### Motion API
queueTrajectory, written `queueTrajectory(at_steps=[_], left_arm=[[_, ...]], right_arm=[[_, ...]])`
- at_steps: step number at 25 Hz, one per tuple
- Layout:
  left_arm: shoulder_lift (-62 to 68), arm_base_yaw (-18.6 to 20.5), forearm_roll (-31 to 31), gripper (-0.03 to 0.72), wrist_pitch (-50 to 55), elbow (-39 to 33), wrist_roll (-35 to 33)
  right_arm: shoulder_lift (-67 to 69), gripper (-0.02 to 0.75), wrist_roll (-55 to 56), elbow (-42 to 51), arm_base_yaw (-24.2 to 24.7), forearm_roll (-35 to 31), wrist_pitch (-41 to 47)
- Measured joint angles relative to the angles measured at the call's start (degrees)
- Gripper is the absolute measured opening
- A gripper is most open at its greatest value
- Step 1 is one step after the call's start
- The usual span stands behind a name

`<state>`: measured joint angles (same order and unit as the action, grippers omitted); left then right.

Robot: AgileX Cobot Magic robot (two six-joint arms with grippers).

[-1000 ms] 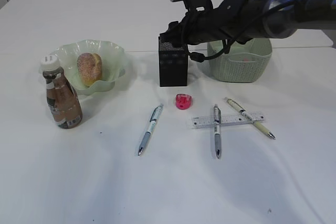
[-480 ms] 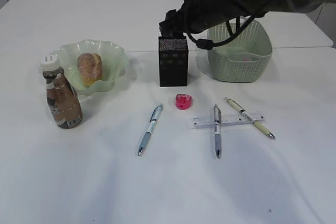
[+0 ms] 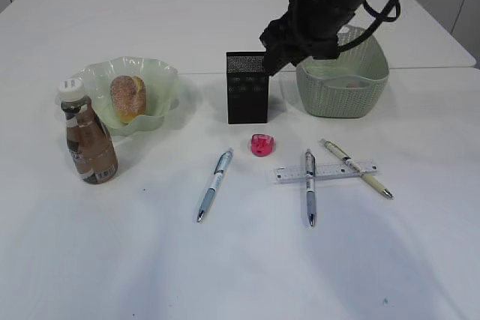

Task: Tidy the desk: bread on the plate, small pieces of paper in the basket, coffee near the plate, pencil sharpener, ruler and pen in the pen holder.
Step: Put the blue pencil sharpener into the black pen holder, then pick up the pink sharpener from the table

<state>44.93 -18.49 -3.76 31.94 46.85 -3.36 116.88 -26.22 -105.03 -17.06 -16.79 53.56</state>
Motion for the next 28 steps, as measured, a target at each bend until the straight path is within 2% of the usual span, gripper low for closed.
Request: queueTrajectory(at_steps=[1,3,6,7,10,15,20,28], left_arm=[[0.0,0.0,-0.3,0.448,0.0,0.0,0.0],[0.0,0.0,-0.8,0.448,0.0,0.0,0.0],[0.0,0.0,-1.7,0.448,0.0,0.0,0.0],[0.0,0.0,-1.8,0.448,0.0,0.0,0.0],[0.0,0.0,-2.0,0.448,0.0,0.0,0.0],[0.0,0.0,-2.3,0.448,0.0,0.0,0.0],[0.0,0.0,-2.4,0.448,0.0,0.0,0.0],[0.0,0.0,-2.5,0.448,1.3,0.0,0.1]], right_arm=[[0.0,0.426,0.0,0.0,0.0,0.0,0.0],[0.0,0.426,7.7,-2.8,0.1,2.4,8.8],[0.0,0.426,15.1,-4.7,0.1,4.6,14.7],[0.0,0.426,15.1,-4.7,0.1,4.6,14.7],[-0.1,0.426,24.1,-5.3,0.1,8.7,16.7],[-0.1,0.426,28.9,-5.3,0.1,10.8,16.8],[0.0,0.426,29.4,-5.3,-0.6,11.0,17.0],[5.0,0.426,15.5,-5.3,-2.4,11.1,17.1]])
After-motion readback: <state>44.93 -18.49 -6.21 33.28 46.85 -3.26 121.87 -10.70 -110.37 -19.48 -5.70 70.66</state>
